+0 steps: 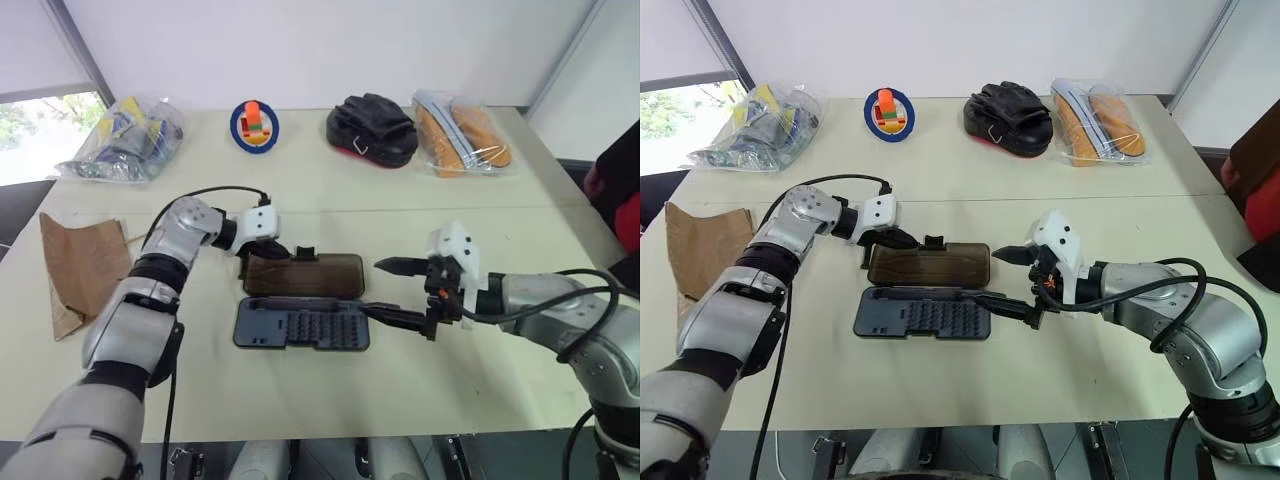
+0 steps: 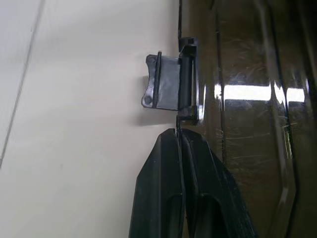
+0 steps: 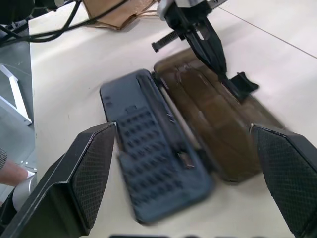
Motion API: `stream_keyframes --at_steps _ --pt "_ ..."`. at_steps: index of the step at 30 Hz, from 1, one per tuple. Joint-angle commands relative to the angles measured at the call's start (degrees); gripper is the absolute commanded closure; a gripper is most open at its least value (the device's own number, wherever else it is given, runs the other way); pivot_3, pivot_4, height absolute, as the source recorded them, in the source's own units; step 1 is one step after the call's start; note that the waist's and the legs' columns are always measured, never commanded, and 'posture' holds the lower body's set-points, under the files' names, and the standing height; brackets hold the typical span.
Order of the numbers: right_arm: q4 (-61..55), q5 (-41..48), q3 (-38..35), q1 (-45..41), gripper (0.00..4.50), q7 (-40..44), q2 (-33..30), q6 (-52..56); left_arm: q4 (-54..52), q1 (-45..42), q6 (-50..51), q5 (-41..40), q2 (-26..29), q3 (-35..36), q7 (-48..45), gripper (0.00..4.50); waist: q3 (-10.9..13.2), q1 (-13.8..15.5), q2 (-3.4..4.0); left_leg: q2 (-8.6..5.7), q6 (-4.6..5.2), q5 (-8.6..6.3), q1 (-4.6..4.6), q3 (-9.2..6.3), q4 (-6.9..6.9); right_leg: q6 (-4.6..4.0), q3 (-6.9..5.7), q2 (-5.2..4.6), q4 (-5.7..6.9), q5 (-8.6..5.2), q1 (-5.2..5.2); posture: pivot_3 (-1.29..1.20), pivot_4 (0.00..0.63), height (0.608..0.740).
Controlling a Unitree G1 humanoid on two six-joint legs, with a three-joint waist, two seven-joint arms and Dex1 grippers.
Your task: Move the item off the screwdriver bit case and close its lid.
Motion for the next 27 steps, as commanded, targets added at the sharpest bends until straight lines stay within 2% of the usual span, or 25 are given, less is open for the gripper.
stream_keyframes --at_steps 1,13,17,23,26,27 --pt "-0.5 -0.1 -0.4 -0.7 0.0 0.1 0.1 -1.2 -3.2 -0.1 2.4 -1.1 -0.3 1.6 2.4 4.48 0.0 -0.1 0.0 0.0 0.02 -0.01 -0.01 0.0 0.06 0.0 0.0 0.0 0.03 0.0 0.0 0.0 0.15 0.74" --pt "0.1 -1.0 0.2 -0.7 0.0 0.3 0.5 -1.9 -5.0 1.8 0.7 -0.2 0.0 0.6 3.5 4.48 0.0 0.0 0.0 0.0 0.06 -0.04 -0.05 0.0 0.34 0.01 0.01 -0.01 0.19 0.01 0.0 0.0 0.15 0.74" --pt "0.2 -1.4 0.4 -0.9 0.0 0.5 0.4 -1.9 -3.9 1.3 0.6 -0.1 -0.3 1.1 5.3 3.12 0.0 -0.1 0.0 0.0 0.06 -0.04 -0.05 0.0 0.36 0.01 0.01 -0.01 0.2 0.01 0.0 0.0 0.15 0.74" --pt "0.7 -2.0 0.6 -1.0 0.0 1.2 0.1 -1.9 -3.8 0.2 5.0 -3.8 -0.4 4.2 4.5 0.17 0.0 -0.2 0.0 0.0 0.07 -0.05 -0.05 0.01 0.37 0.01 0.01 0.0 0.24 0.01 -0.01 0.0 0.15 0.74" --pt "0.9 -2.1 0.7 -0.8 0.0 1.6 0.0 -1.9 -6.0 -0.3 10.9 -8.3 0.3 8.0 2.3 0.17 0.0 -0.2 0.0 0.01 0.06 -0.05 -0.05 0.01 0.38 0.01 0.01 0.01 0.3 0.01 -0.04 0.0 0.15 0.74" --pt "1.0 -1.7 0.4 -0.8 0.0 1.7 0.2 -1.9 -9.0 -0.7 19.0 -13.0 1.8 11.8 0.7 0.17 0.0 -0.2 -0.01 0.01 0.07 -0.05 -0.05 0.01 0.39 0.01 0.01 0.01 0.32 0.01 -0.05 0.0 0.15 0.74"
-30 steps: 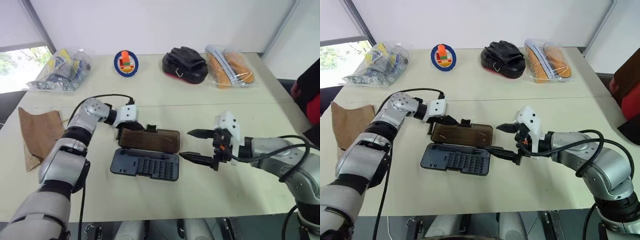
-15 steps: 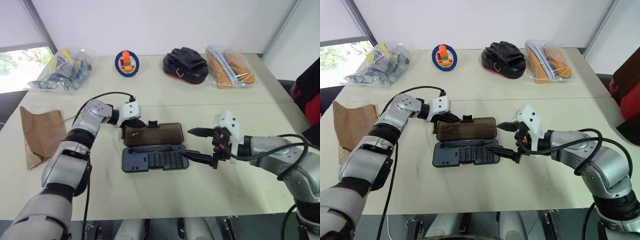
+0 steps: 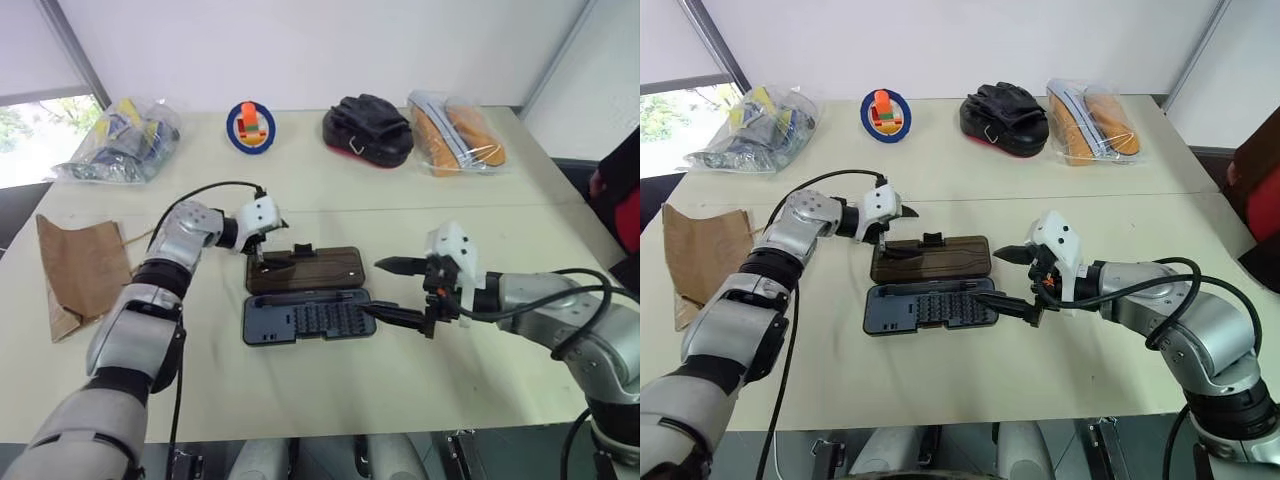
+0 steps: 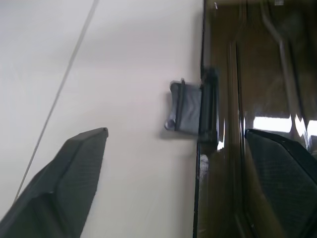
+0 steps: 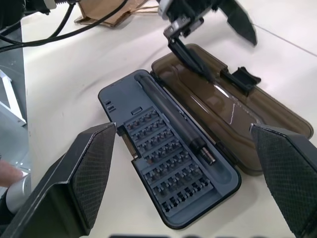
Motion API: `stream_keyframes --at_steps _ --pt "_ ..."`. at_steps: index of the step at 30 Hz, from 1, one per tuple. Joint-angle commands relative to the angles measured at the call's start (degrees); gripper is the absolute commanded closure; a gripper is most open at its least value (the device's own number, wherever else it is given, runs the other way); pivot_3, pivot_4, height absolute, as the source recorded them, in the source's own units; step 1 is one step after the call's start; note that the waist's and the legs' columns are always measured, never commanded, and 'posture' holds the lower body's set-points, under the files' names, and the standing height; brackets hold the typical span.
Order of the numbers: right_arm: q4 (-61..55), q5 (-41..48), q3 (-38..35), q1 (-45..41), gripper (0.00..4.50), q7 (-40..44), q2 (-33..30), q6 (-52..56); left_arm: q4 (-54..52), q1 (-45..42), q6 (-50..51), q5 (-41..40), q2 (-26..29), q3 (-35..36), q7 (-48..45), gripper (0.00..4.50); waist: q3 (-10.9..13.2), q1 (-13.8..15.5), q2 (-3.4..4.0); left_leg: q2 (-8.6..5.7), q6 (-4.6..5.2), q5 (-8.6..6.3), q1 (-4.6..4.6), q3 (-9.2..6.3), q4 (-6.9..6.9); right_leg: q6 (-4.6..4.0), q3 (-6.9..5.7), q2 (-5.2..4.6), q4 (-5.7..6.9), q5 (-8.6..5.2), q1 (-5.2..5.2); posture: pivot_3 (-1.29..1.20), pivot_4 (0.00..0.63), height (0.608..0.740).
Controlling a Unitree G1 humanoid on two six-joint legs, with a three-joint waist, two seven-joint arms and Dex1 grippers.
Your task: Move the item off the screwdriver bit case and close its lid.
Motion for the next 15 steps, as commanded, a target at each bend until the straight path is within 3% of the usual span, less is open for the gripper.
stream_keyframes --at_steps 1,5,8,11,15 --pt "-0.5 0.8 -1.1 -0.6 0.0 0.8 -0.1 -1.1 -8.2 -2.6 17.7 -11.9 3.6 9.6 -3.9 0.17 0.1 -0.2 -0.07 0.0 0.0 0.0 -0.01 0.0 0.02 0.0 0.0 0.0 0.02 0.0 -0.02 0.0 0.15 0.74" --pt "0.8 2.7 -3.3 -1.1 0.0 0.6 1.5 -1.2 -26.5 4.7 36.6 -21.4 8.8 16.3 -2.8 0.17 0.0 -1.6 -0.01 0.04 0.0 0.0 -0.09 -0.06 0.09 0.02 0.02 0.04 0.32 -0.02 -0.13 0.0 0.15 0.74" --pt "2.3 1.4 -3.1 -1.7 0.0 0.4 2.1 -2.4 -41.0 14.0 47.4 -24.2 10.6 21.1 6.5 0.17 -0.1 -1.5 0.21 0.03 -0.02 0.0 0.01 -0.04 0.06 0.02 0.08 0.0 0.31 -0.03 -0.08 0.0 0.15 0.74" --pt "4.3 -0.6 -2.7 -2.8 0.0 -0.2 2.4 -4.1 -60.6 27.0 57.4 -29.6 10.9 26.3 12.7 1.01 0.0 -1.7 0.16 0.04 -0.04 0.0 0.06 -0.03 0.07 0.02 0.14 0.0 0.29 -0.03 -0.09 0.0 0.15 0.74" --pt "8.5 -5.0 -1.0 -5.3 0.0 -0.3 3.1 -7.6 -79.2 39.7 62.9 -35.1 11.1 29.1 17.5 3.13 0.1 -0.9 0.03 0.04 -0.16 0.07 0.01 -0.09 0.08 0.0 0.12 -0.01 0.3 -0.03 -0.13 0.0 0.15 0.74"
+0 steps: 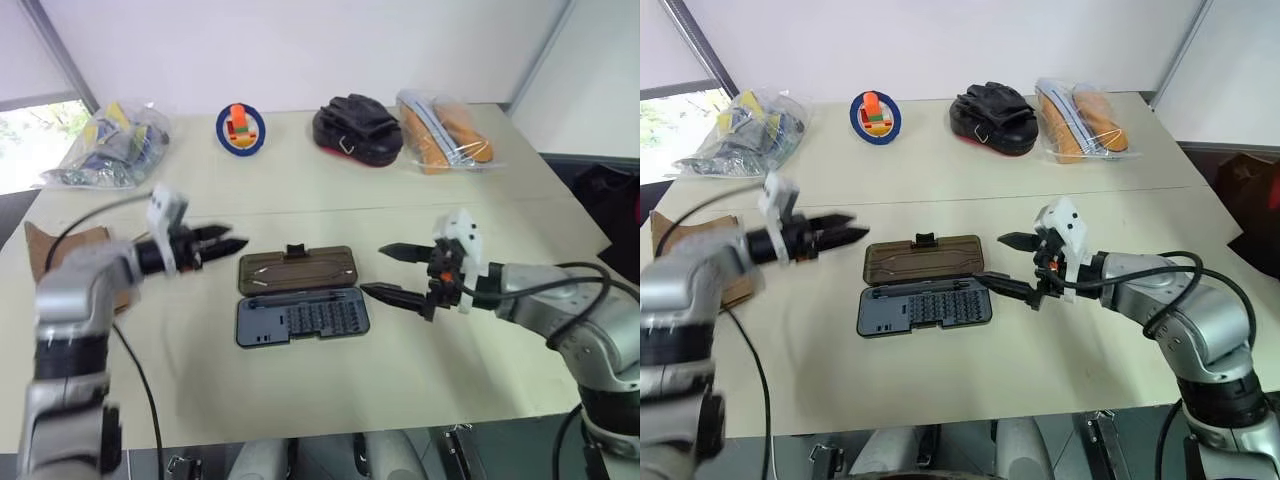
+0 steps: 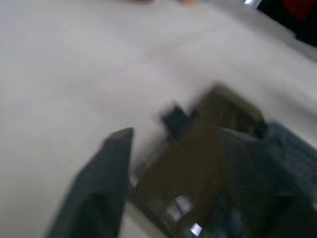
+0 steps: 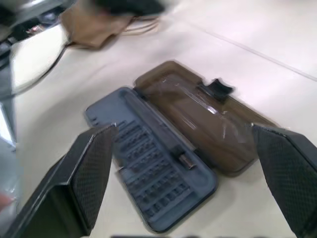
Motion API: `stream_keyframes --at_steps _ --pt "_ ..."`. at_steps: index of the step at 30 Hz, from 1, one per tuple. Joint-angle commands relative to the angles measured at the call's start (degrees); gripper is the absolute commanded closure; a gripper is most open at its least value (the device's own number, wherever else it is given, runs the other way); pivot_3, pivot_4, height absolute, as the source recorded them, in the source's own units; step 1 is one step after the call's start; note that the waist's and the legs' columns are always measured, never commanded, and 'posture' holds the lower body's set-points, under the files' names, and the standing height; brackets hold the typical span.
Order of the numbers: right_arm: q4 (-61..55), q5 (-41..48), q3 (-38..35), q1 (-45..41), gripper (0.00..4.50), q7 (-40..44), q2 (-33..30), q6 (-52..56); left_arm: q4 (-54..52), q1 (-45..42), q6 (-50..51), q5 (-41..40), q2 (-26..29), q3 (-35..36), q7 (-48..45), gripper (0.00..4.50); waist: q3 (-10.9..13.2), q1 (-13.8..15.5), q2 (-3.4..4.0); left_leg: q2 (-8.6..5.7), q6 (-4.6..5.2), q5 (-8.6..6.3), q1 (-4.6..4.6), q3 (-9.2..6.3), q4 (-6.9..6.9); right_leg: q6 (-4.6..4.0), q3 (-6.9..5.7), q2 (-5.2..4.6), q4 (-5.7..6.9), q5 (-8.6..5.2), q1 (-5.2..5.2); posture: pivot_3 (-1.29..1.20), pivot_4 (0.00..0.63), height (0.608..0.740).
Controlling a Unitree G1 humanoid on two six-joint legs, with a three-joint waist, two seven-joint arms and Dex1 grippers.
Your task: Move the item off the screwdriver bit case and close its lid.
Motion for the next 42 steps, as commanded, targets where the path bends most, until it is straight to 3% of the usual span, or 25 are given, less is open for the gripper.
stream_keyframes --at_steps 1,2,3,7,12,20,27,32,36,39,41,42 --pt "2.7 -3.6 0.6 -3.1 0.0 0.1 0.8 -4.0 -16.4 6.2 2.2 -5.0 1.5 3.6 3.1 3.64 0.0 0.1 0.02 -0.01 -0.02 0.0 0.0 0.01 0.01 -0.01 0.0 -0.02 -0.01 0.01 0.02 0.0 0.15 0.74" --pt "3.9 -4.6 1.1 -3.8 0.0 0.2 1.0 -4.7 -18.9 8.1 2.6 -6.0 1.4 3.9 3.8 4.21 0.0 0.3 0.04 -0.03 -0.02 0.0 0.03 0.03 0.01 -0.01 0.0 -0.05 -0.02 0.0 0.05 0.0 0.15 0.74" --pt "5.5 -6.3 2.2 -4.8 0.0 0.3 1.3 -5.7 -21.1 10.0 3.0 -7.2 1.1 4.2 4.7 4.46 0.0 0.3 0.04 -0.04 -0.02 0.0 0.06 0.03 0.01 -0.01 0.01 -0.07 -0.02 0.0 0.08 0.0 0.15 0.74" --pt "14.4 -14.2 7.7 -10.4 0.0 0.8 3.2 -11.2 -26.4 18.0 -1.0 -6.8 0.7 0.9 6.2 4.46 0.0 -0.2 0.07 -0.04 -0.03 0.0 0.1 0.08 -0.02 -0.03 0.01 -0.04 -0.02 -0.01 0.07 0.0 0.15 0.74" --pt "26.3 -20.7 11.4 -17.0 0.0 1.3 7.7 -16.2 -23.5 24.1 -8.7 -1.7 2.8 -4.9 6.1 4.46 0.0 -0.4 0.1 -0.01 -0.04 0.01 0.11 0.11 -0.05 -0.06 0.02 0.01 -0.01 -0.01 0.06 0.0 0.15 0.74" --pt "41.5 -30.1 18.8 -24.4 0.0 5.0 14.2 -22.3 -12.2 26.3 -18.9 5.5 2.1 -12.5 6.9 4.46 0.0 -0.3 0.19 -0.03 -0.04 0.01 0.12 0.09 -0.06 -0.08 0.0 -0.01 -0.03 -0.02 0.07 0.0 0.15 0.74" --pt "63.3 -39.2 24.1 -31.5 0.0 6.1 20.6 -27.4 -8.7 26.1 -22.6 7.3 2.3 -14.7 7.8 4.46 -0.4 -0.5 0.79 -0.05 -0.04 0.01 0.24 0.11 -0.1 -0.08 0.02 -0.03 -0.03 -0.01 0.14 0.0 0.15 0.74" --pt "76.4 -42.1 24.2 -36.5 0.0 9.3 23.8 -31.6 -9.1 26.4 -22.9 7.1 2.1 -15.2 8.7 4.46 -0.5 -0.8 0.78 -0.04 -0.04 0.01 1.41 0.14 -0.7 -0.26 0.05 -0.01 -0.18 -0.14 1.07 0.0 0.15 0.74" --pt "82.5 -44.4 25.2 -38.6 1.83 14.1 24.9 -34.7 -9.4 27.2 -22.9 6.7 1.6 -15.2 9.6 4.5 -0.5 -0.8 0.83 -0.01 -0.05 0.01 1.91 0.13 -1.06 -0.38 0.04 0.02 -0.16 -0.28 1.36 0.0 0.15 0.74" --pt "86.7 -46.2 26.1 -39.7 3.52 18.4 25.6 -36.7 -10.0 28.4 -23.2 6.7 1.2 -15.5 10.2 4.5 -0.7 -0.9 0.92 0.01 -0.05 0.01 1.96 0.12 -1.07 -0.39 0.04 0.05 -0.1 -0.29 1.35 0.0 0.15 0.74" --pt "88.5 -47.3 26.5 -39.8 4.4 21.5 25.8 -38.5 -10.1 28.8 -23.1 6.6 0.9 -15.5 10.9 4.5 -1.1 -1.0 0.94 0.01 -0.05 0.01 1.98 0.11 -1.08 -0.4 0.04 0.05 -0.09 -0.3 1.37 0.0 0.15 0.74" --pt "89.1 -47.7 26.6 -39.8 4.48 22.9 25.9 -39.4 -10.2 28.9 -23.0 6.4 0.8 -15.4 11.1 4.5 -1.4 -1.1 0.86 0.04 -0.05 0.01 2.03 0.11 -1.13 -0.47 0.04 0.08 -0.09 -0.36 1.38 0.0 0.15 0.74"
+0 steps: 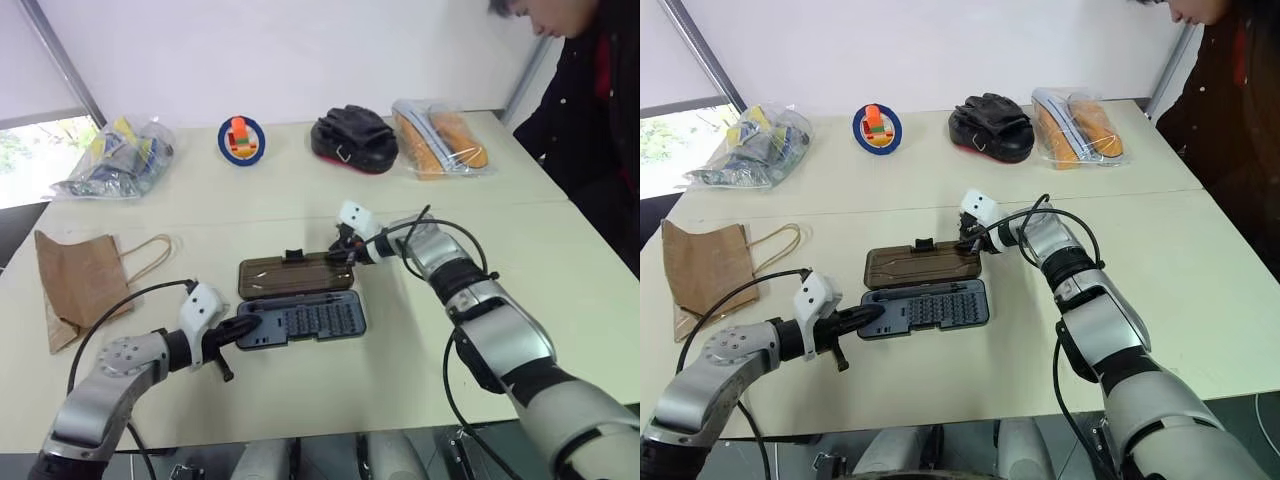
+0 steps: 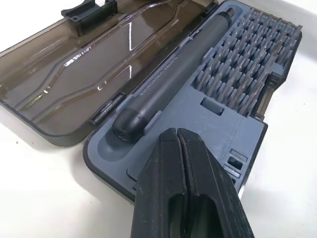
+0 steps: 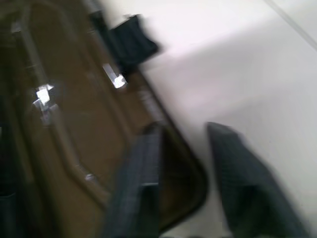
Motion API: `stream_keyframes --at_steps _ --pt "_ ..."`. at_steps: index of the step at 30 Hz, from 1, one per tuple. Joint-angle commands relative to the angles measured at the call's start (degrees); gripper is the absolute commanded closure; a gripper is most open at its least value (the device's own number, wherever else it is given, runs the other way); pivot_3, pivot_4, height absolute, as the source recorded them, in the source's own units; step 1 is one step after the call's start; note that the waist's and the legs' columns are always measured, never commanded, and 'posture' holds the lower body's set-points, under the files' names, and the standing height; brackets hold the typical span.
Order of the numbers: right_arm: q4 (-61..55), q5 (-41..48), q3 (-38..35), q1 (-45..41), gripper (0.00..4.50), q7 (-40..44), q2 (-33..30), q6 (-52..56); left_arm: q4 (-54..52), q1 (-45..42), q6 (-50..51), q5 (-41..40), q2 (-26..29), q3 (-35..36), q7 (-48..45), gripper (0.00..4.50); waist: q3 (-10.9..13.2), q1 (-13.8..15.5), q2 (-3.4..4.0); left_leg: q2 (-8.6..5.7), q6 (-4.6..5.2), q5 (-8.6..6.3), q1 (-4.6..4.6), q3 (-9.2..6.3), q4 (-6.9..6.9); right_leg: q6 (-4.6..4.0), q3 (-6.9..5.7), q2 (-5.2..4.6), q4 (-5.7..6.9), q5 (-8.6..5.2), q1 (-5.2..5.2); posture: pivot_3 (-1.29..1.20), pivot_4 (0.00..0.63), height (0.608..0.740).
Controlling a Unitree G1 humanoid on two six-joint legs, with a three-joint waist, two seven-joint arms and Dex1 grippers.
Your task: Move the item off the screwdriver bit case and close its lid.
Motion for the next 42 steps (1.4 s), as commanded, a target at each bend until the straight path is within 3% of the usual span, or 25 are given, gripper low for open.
stream_keyframes --at_steps 1,4,11,22,24,28,31,34,38,42 --pt "4.7 -3.1 1.4 1.6 4.48 3.5 1.0 -1.6 1.1 1.5 1.8 0.9 -0.3 -1.5 1.0 4.5 -0.3 -0.4 -0.07 0.03 0.0 0.0 0.07 -0.03 -0.07 -0.04 -0.03 0.03 0.0 -0.04 0.05 0.0 0.15 0.74" --pt "5.4 -3.3 0.7 1.7 4.48 6.5 1.2 -5.8 0.8 1.8 2.0 0.7 -0.5 -1.6 1.6 4.5 -0.5 -1.1 0.05 0.04 0.0 0.0 0.12 -0.06 -0.14 -0.17 -0.04 0.04 0.07 -0.15 0.05 0.0 0.15 0.74" --pt "-0.1 -3.3 -3.8 -0.2 4.48 0.8 -1.5 -19.8 0.3 2.6 3.1 0.0 -0.8 -1.3 2.7 4.5 -0.5 -1.2 0.06 0.04 -0.11 0.06 0.05 -0.06 -0.45 -0.13 -0.01 0.03 0.12 -0.18 -0.25 0.0 0.15 0.74" --pt "-24.4 -7.6 -3.7 10.4 4.48 -5.5 -9.2 -27.1 1.8 -1.3 4.5 -2.1 -0.5 -0.9 1.0 4.5 -0.4 -0.3 0.06 -0.03 -0.17 0.1 -0.07 -0.08 -0.45 -0.13 -0.03 -0.06 0.09 -0.19 -0.3 0.0 0.15 0.74" --pt "-27.6 -8.6 -3.5 12.6 4.48 -7.0 -9.9 -27.3 -0.6 -3.1 8.4 -8.9 -0.3 2.5 -0.7 4.5 -0.3 -0.2 -0.02 -0.03 -0.17 0.1 -0.07 -0.08 -0.45 -0.14 -0.03 -0.06 0.09 -0.2 -0.3 0.0 0.15 0.74" --pt "-30.3 -9.8 -3.2 13.9 4.48 -9.2 -10.2 -27.5 -3.5 -8.4 23.9 -30.3 4.4 14.3 -3.1 4.5 0.3 -0.4 -0.53 0.03 -0.16 0.11 -0.18 -0.11 -0.44 -0.13 -0.05 0.01 0.12 -0.2 -0.43 0.0 0.15 0.74" --pt "-30.6 -10.5 -3.1 14.1 4.48 -10.3 -10.3 -27.9 2.3 -14.6 26.6 -35.6 5.3 21.2 1.0 4.5 0.5 -0.7 -0.62 0.06 -0.3 0.18 -0.2 -0.18 -0.44 -0.13 -0.11 0.03 0.14 -0.2 -0.44 0.0 0.15 0.74" --pt "-30.5 -11.1 -2.9 14.1 4.48 -10.9 -10.3 -28.4 14.0 -22.1 20.9 -28.7 5.1 23.1 6.5 4.5 0.5 -0.8 -0.65 0.02 -0.4 0.24 -0.16 -0.17 -0.5 -0.12 -0.11 0.01 0.12 -0.19 -0.42 0.0 0.15 0.74" --pt "-30.6 -11.5 -2.7 13.9 4.48 -11.5 -10.1 -28.6 27.0 -27.1 10.1 -15.2 5.8 15.5 6.0 4.5 0.5 -1.0 -0.64 0.0 -0.52 0.31 -0.15 -0.12 -0.68 -0.12 -0.08 -0.01 0.04 -0.18 -0.47 0.0 0.15 0.74" --pt "-30.7 -12.2 -2.0 13.3 4.48 -11.8 -9.3 -28.9 42.8 -34.3 0.4 -6.2 2.4 7.7 1.2 4.5 0.6 -0.8 -0.72 -0.01 -0.55 0.32 -0.21 -0.13 -0.74 -0.12 -0.09 -0.02 -0.01 -0.18 -0.51 0.0 0.15 0.74"
